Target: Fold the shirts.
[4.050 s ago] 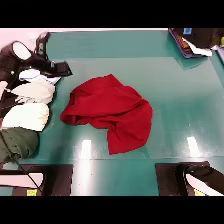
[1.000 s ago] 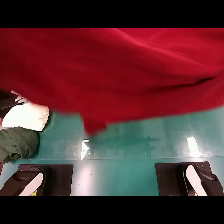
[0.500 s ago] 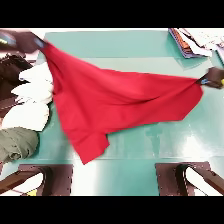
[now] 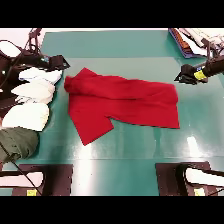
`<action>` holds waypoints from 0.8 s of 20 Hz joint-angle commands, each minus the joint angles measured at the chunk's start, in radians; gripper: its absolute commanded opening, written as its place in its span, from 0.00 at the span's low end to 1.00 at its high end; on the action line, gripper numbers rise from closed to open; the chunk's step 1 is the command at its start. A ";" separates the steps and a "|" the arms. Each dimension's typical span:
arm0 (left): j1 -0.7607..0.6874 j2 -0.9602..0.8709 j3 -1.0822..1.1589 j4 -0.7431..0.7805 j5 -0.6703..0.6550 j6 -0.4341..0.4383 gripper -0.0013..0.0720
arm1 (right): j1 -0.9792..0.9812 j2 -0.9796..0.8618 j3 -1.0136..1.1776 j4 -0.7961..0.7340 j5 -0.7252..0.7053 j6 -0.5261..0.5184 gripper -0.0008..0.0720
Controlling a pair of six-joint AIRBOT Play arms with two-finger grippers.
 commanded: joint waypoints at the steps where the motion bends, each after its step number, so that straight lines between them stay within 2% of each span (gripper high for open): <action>1: 0.089 0.001 -0.012 0.005 -0.208 -0.015 0.77 | -0.034 0.004 0.011 0.019 0.102 -0.055 0.37; 3: 0.129 0.041 -0.147 0.006 -0.219 -0.017 0.77 | -0.036 0.078 -0.092 0.021 0.093 -0.085 0.37; 9: 0.099 0.122 -0.583 -0.028 -0.057 -0.005 0.77 | -0.031 0.259 -0.354 0.103 -0.004 -0.105 0.37; 13: -0.013 0.122 -0.678 -0.072 0.083 -0.008 0.77 | -0.026 0.291 -0.410 0.126 -0.016 -0.105 0.37; 16: -0.072 0.121 -0.681 -0.072 0.090 -0.008 0.77 | -0.048 0.317 -0.413 0.122 -0.016 -0.106 0.37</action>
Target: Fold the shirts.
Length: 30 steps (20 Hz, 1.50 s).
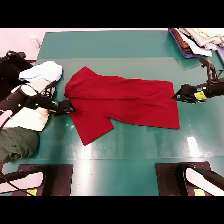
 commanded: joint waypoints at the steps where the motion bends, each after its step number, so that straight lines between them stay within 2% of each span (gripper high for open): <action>1: -0.056 0.002 -0.034 -0.011 0.042 -0.004 0.73 | -0.034 0.039 -0.021 0.007 -0.002 -0.006 0.37; 2: -0.053 0.002 -0.030 -0.010 0.035 -0.008 0.45 | -0.061 0.049 -0.021 0.000 0.017 -0.016 0.37; 3: -0.052 0.003 -0.020 -0.007 0.031 -0.008 0.22 | -0.096 0.053 -0.021 -0.012 0.043 -0.025 0.37; 4: -0.052 0.004 -0.005 -0.004 0.027 -0.007 0.04 | -0.137 0.052 -0.022 -0.038 0.077 -0.025 0.37; 7: -0.052 0.005 0.062 -0.005 -0.009 -0.007 0.05 | -0.274 0.055 -0.110 -0.113 0.110 -0.025 0.37; 8: -0.052 0.005 0.081 -0.005 -0.020 -0.003 0.05 | -0.328 0.055 -0.171 -0.127 0.115 -0.025 0.43; 9: -0.052 0.005 0.097 -0.005 -0.030 0.001 0.05 | -0.380 0.054 -0.236 -0.135 0.113 -0.025 0.60; 12: -0.052 0.005 0.102 -0.005 -0.033 0.001 0.05 | -0.519 0.028 -0.422 -0.116 0.053 -0.026 0.62; 13: -0.052 0.005 0.102 -0.005 -0.033 0.000 0.05 | -0.539 0.013 -0.470 -0.095 0.025 -0.050 0.50; 14: -0.052 0.005 0.102 -0.005 -0.034 0.000 0.05 | -0.543 -0.005 -0.510 -0.045 -0.011 -0.071 0.46; 17: -0.052 0.005 0.102 -0.007 -0.034 -0.001 0.05 | -0.503 -0.058 -0.577 0.108 -0.157 -0.096 0.45; 20: -0.052 0.005 0.102 -0.012 -0.033 -0.001 0.05 | -0.404 -0.104 -0.563 0.173 -0.280 -0.095 0.45; 21: -0.052 0.005 0.102 -0.012 -0.033 -0.002 0.05 | -0.365 -0.115 -0.547 0.182 -0.310 -0.095 0.42; 24: -0.052 0.008 0.103 -0.028 -0.033 -0.008 0.05 | -0.252 -0.126 -0.491 0.190 -0.375 -0.096 0.20; 25: -0.052 0.019 0.103 -0.042 -0.033 -0.008 0.05 | -0.218 -0.119 -0.471 0.188 -0.387 -0.096 0.09; 26: -0.052 0.040 0.105 -0.046 -0.026 -0.008 0.05 | -0.183 -0.098 -0.449 0.183 -0.394 -0.096 0.03; 30: -0.052 0.243 0.198 -0.023 -0.031 -0.008 0.05 | -0.122 0.063 -0.277 0.183 -0.352 -0.106 0.03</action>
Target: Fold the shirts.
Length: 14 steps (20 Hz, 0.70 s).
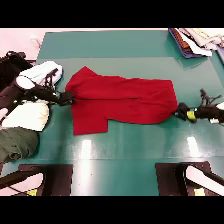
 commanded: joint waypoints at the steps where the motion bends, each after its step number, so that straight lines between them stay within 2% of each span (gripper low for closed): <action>1: 0.000 0.178 0.112 0.008 -0.008 -0.002 0.05 | 0.050 0.137 0.172 0.014 0.039 -0.012 0.03; 5: 0.000 0.396 0.433 0.009 0.001 -0.002 0.05 | 0.049 0.325 0.527 0.012 0.098 -0.012 0.03; 8: 0.000 0.473 0.732 0.042 0.018 -0.006 0.05 | 0.049 0.403 0.802 -0.043 0.105 -0.011 0.03; 11: 0.000 0.473 0.970 0.109 0.036 -0.045 0.05 | 0.049 0.406 1.043 -0.150 0.169 0.027 0.03; 14: 0.000 0.471 1.038 0.286 0.087 -0.134 0.05 | 0.049 0.336 1.259 -0.272 0.320 0.090 0.03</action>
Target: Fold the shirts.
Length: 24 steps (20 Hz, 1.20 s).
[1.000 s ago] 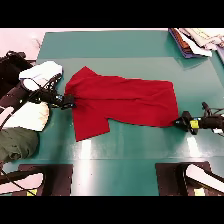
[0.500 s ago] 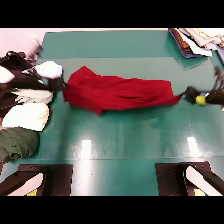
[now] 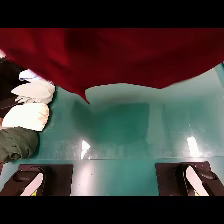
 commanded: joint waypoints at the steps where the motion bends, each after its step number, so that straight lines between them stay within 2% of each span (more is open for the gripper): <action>1: 0.000 0.007 0.109 0.184 0.047 -0.105 0.05 | 0.001 -0.069 0.275 -0.156 0.182 0.082 0.03; 3: 0.000 -0.024 0.089 0.192 -0.003 -0.128 0.05 | 0.001 -0.139 0.369 -0.179 0.270 0.086 0.03; 5: 0.000 -0.104 0.065 0.167 -0.125 -0.137 0.05 | 0.001 -0.206 0.380 -0.177 0.316 0.093 0.03; 8: 0.000 -0.270 -0.027 0.082 -0.276 -0.135 0.05 | 0.001 -0.283 0.229 -0.178 0.328 0.093 0.03; 10: 0.000 -0.399 -0.113 -0.003 -0.318 -0.116 0.05 | 0.001 -0.358 0.108 -0.179 0.338 0.093 0.03; 12: 0.000 -0.531 -0.202 -0.064 -0.311 -0.099 0.05 | 0.001 -0.443 -0.015 -0.179 0.334 0.093 0.03; 17: 0.000 -0.859 -0.272 -0.069 -0.256 -0.089 0.05 | 0.059 -0.677 -0.226 -0.180 0.249 0.077 0.03; 20: 0.000 -0.955 -0.266 -0.070 -0.122 -0.079 0.05 | 0.090 -0.812 -0.177 -0.172 0.153 0.076 0.03; 22: 0.000 -0.964 -0.266 -0.061 -0.034 -0.063 0.05 | 0.106 -0.880 -0.093 -0.171 0.154 0.079 0.03; 24: 0.012 -0.963 -0.242 -0.062 -0.031 -0.041 0.05 | 0.115 -0.909 -0.022 -0.170 0.163 0.078 0.03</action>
